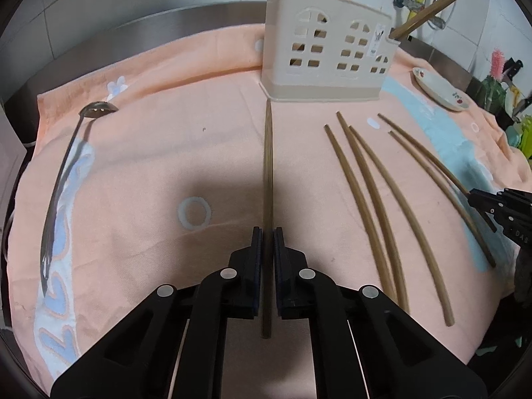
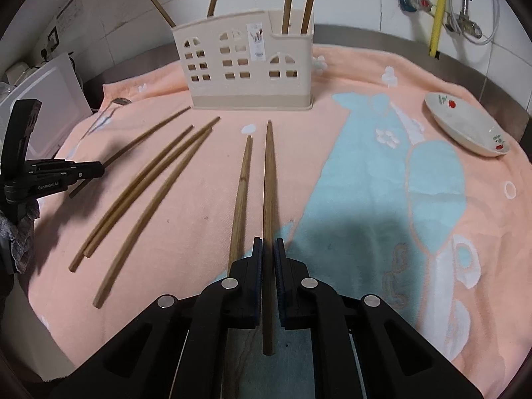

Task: Organize utensils
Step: 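Lift the chopstick upright with the left gripper while the right gripper lifts its own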

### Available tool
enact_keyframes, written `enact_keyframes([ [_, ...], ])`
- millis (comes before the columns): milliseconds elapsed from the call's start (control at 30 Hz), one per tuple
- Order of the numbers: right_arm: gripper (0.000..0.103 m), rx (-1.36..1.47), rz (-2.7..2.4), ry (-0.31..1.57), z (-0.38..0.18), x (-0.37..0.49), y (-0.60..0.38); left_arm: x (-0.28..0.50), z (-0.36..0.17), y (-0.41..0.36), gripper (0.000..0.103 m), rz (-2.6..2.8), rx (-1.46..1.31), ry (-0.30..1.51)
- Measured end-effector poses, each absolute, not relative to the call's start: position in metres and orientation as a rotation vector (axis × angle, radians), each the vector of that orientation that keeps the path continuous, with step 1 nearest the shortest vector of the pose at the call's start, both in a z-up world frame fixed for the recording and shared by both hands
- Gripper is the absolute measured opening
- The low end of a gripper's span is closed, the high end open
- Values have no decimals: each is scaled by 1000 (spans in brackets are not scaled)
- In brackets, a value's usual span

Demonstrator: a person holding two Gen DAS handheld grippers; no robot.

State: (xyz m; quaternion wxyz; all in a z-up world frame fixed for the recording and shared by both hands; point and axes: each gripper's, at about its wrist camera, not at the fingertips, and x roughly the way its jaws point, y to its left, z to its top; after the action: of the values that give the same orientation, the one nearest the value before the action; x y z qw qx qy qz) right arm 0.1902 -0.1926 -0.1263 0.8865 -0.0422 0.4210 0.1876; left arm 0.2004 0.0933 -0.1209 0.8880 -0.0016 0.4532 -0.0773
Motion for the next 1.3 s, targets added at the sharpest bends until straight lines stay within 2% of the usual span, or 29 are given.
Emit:
enact_keyframes([
  [700, 7, -121, 422, 646, -32, 168, -192, 158, -29, 68, 6, -215, -28, 715],
  [1300, 7, -147, 445, 743, -64, 159, -190, 155, -23, 58, 6, -217, -24, 712],
])
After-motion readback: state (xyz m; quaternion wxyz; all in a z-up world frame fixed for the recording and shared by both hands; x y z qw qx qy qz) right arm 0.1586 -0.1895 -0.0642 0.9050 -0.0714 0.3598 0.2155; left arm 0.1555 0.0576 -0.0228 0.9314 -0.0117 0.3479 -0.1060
